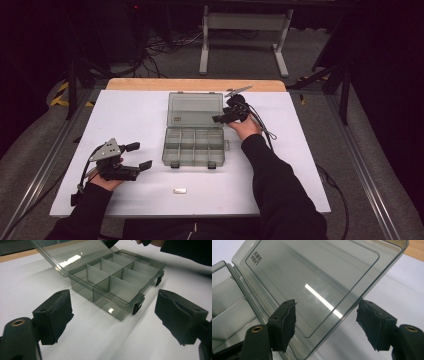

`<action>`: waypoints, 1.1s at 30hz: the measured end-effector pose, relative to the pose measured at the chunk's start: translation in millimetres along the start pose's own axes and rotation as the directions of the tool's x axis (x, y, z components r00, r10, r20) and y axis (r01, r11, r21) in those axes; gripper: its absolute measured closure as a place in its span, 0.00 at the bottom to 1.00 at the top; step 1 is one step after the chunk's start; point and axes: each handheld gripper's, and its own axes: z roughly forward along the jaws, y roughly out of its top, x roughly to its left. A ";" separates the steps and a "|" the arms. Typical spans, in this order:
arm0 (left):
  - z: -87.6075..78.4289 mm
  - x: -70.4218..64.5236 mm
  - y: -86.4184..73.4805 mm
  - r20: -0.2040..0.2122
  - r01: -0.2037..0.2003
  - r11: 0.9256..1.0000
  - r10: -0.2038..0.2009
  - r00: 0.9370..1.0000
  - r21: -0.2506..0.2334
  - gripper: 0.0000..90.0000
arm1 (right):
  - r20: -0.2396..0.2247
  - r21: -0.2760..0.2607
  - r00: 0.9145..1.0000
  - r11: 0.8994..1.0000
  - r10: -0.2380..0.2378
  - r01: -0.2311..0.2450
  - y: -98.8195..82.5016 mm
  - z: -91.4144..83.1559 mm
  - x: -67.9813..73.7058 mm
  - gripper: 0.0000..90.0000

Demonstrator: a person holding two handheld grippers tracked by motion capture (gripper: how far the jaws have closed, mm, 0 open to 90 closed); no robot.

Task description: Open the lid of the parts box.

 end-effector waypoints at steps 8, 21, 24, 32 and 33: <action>1.0 0.1 -0.1 0.002 0.001 1.000 -0.001 1.000 0.001 0.17 | 0.000 0.015 1.000 1.000 -0.001 0.001 -2.0 2.9 -0.1 0.35; 2.4 0.7 0.8 0.005 0.001 1.000 -0.001 1.000 -0.005 0.17 | 0.001 0.021 1.000 1.000 0.020 -0.020 -5.7 -0.1 -3.5 0.36; 2.0 0.6 1.7 0.003 0.001 1.000 -0.001 1.000 -0.008 0.17 | 0.003 0.010 1.000 1.000 0.020 -0.020 -7.6 -6.9 -1.8 0.36; 4.0 -0.3 4.5 0.008 0.000 1.000 0.000 1.000 -0.018 0.17 | 0.008 -0.058 1.000 0.998 -0.027 0.027 -14.4 -40.2 14.5 0.37; 4.9 -0.5 4.5 0.007 -0.002 1.000 0.002 1.000 -0.019 0.17 | 0.006 -0.074 0.999 0.997 -0.032 0.032 -15.4 -46.8 17.9 0.37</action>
